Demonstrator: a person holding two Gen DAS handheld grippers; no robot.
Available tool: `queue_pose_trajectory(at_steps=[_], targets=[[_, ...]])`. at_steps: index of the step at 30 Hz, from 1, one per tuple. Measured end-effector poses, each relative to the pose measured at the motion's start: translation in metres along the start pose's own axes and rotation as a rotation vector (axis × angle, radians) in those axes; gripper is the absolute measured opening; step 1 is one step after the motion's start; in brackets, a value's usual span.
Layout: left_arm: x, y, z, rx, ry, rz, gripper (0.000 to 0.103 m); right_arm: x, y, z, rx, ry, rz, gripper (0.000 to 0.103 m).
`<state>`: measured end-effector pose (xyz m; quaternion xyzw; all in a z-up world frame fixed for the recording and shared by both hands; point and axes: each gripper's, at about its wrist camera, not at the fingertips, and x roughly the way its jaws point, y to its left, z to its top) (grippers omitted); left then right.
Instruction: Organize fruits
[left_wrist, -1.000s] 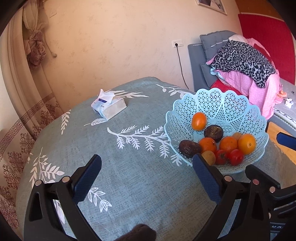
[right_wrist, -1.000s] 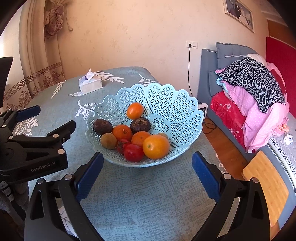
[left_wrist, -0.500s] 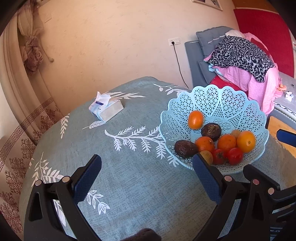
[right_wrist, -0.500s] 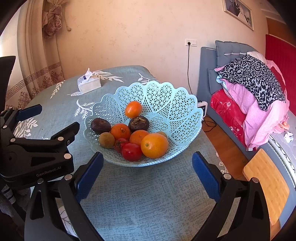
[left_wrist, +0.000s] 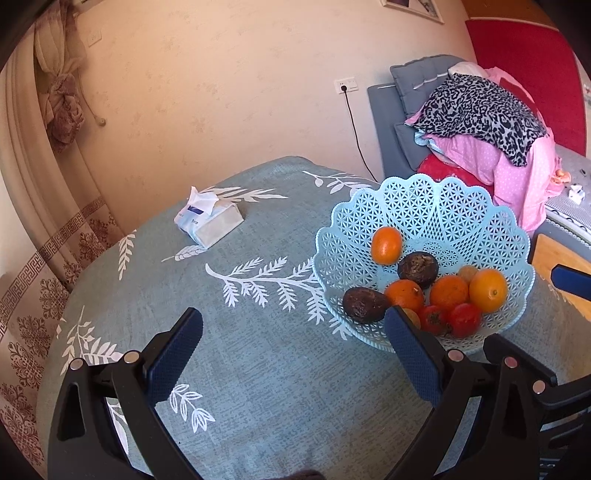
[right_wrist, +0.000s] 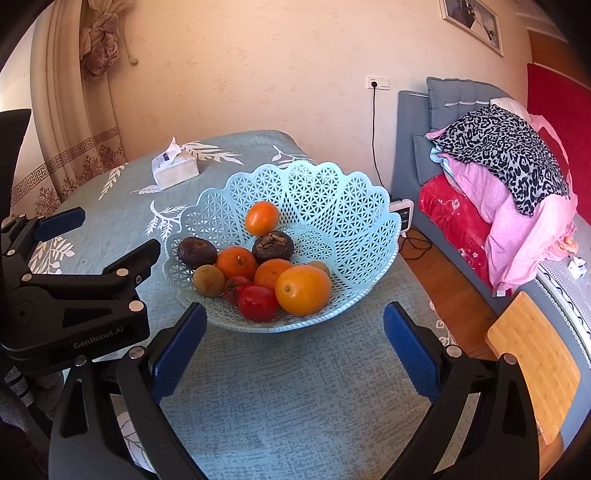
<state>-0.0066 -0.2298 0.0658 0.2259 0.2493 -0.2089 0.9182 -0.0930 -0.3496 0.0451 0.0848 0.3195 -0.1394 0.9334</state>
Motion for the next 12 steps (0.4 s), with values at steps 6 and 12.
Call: queue_pose_trajectory(at_steps=[6,12], targets=[[-0.001,0.003,-0.001,-0.01,0.013,0.005,0.098,0.0,0.002,0.0,-0.001,0.001,0.004,0.098],[-0.002,0.016,-0.007,-0.048,0.041,0.004,0.098,-0.002,0.009,0.0,-0.01,0.005,0.02,0.098]])
